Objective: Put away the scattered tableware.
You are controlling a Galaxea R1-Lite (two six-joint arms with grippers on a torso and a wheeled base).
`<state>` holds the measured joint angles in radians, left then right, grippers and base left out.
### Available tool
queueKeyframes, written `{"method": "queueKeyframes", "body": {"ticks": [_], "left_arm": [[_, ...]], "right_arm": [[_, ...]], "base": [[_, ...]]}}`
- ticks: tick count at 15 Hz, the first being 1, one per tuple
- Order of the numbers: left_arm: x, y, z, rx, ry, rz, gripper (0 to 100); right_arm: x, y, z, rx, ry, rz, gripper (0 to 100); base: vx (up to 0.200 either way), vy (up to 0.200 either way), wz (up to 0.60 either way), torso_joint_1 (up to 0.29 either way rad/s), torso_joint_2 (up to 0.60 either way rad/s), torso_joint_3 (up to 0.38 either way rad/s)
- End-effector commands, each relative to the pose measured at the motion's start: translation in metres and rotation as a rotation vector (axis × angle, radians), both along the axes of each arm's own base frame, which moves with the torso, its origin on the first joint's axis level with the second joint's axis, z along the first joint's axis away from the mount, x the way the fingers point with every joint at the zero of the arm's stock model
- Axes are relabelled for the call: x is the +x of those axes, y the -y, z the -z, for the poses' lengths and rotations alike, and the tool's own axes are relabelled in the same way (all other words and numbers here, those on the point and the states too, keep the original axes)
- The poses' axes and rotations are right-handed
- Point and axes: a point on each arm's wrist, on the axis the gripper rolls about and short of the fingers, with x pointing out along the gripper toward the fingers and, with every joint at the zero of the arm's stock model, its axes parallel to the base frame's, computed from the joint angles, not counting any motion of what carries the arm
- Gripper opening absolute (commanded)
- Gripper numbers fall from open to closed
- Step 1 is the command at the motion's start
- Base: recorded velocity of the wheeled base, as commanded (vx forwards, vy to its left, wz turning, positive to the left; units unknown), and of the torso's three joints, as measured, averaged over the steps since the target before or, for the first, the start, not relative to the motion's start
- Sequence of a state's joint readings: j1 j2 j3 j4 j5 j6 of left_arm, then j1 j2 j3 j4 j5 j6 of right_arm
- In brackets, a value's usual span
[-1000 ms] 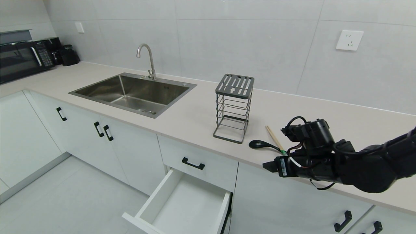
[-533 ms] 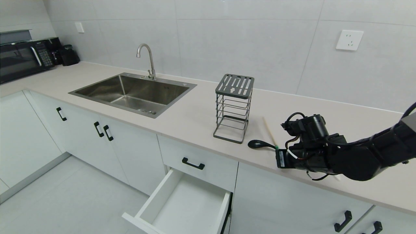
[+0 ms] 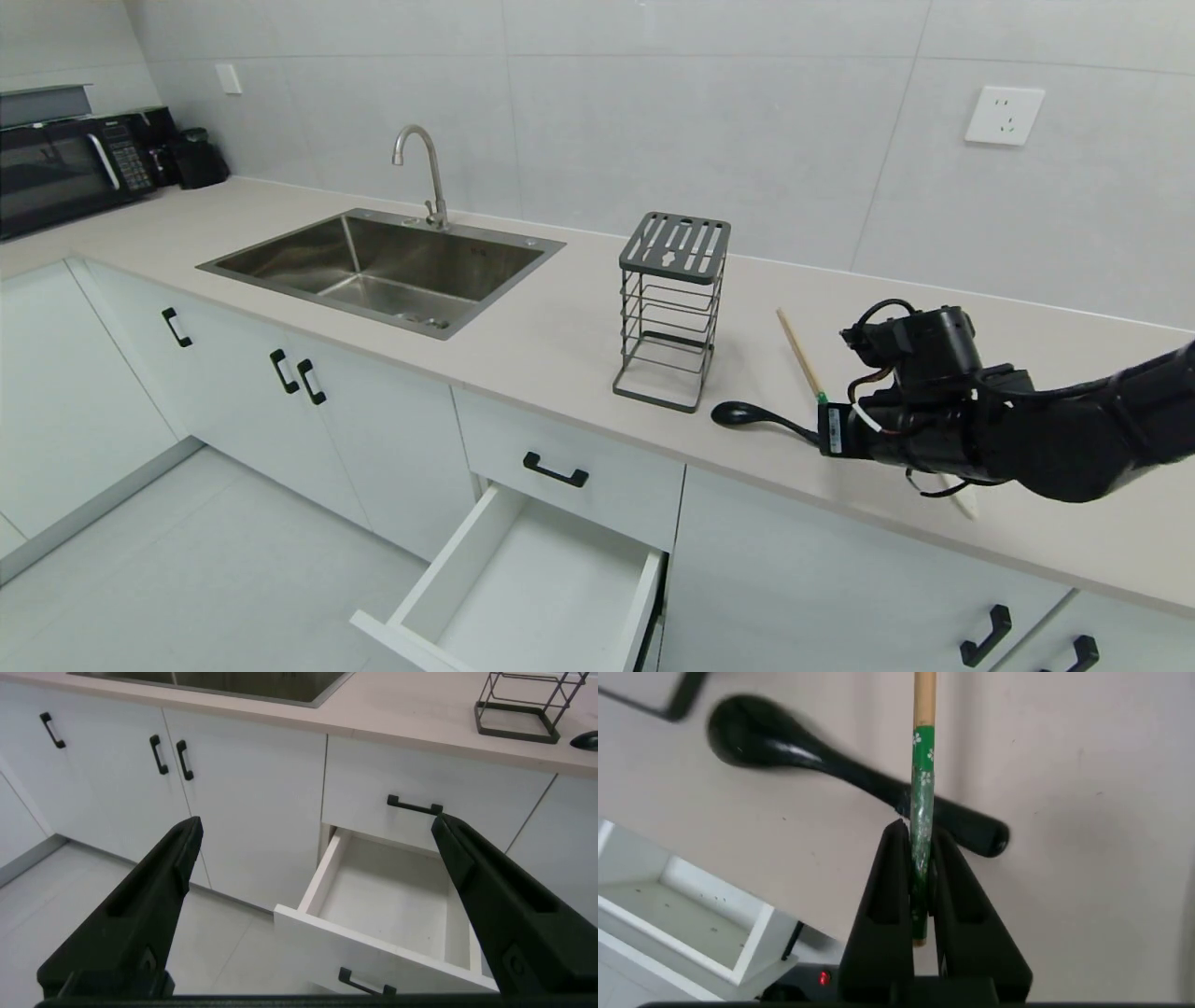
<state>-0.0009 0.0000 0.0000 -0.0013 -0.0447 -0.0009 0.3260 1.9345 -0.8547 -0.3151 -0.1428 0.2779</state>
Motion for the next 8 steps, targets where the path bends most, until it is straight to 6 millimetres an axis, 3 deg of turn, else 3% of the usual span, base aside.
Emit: {"method": "queueKeyframes", "body": {"ticks": [1, 3, 6, 8], "left_arm": [[0.0, 0.0, 0.0, 0.001, -0.001, 0.0, 100], [0.0, 0.0, 0.0, 0.001, -0.001, -0.001, 100], [0.0, 0.0, 0.0, -0.001, 0.0, -0.001, 100], [0.0, 0.0, 0.0, -0.001, -0.001, -0.001, 100]], "right_arm": [[-0.02, 0.007, -0.043, 0.043, 0.119, -0.001, 0], [-0.042, 0.008, -0.065, 0.064, 0.184, -0.024, 0], [-0.07, 0.005, -0.083, 0.092, 0.238, -0.09, 0], [-0.098, -0.006, -0.108, 0.14, 0.328, -0.181, 0]], "base": [[0.0, 0.0, 0.0, 0.0, 0.0, 0.0], [0.0, 0.0, 0.0, 0.0, 0.0, 0.0], [0.0, 0.0, 0.0, 0.0, 0.0, 0.0], [0.0, 0.0, 0.0, 0.0, 0.0, 0.0]]}}
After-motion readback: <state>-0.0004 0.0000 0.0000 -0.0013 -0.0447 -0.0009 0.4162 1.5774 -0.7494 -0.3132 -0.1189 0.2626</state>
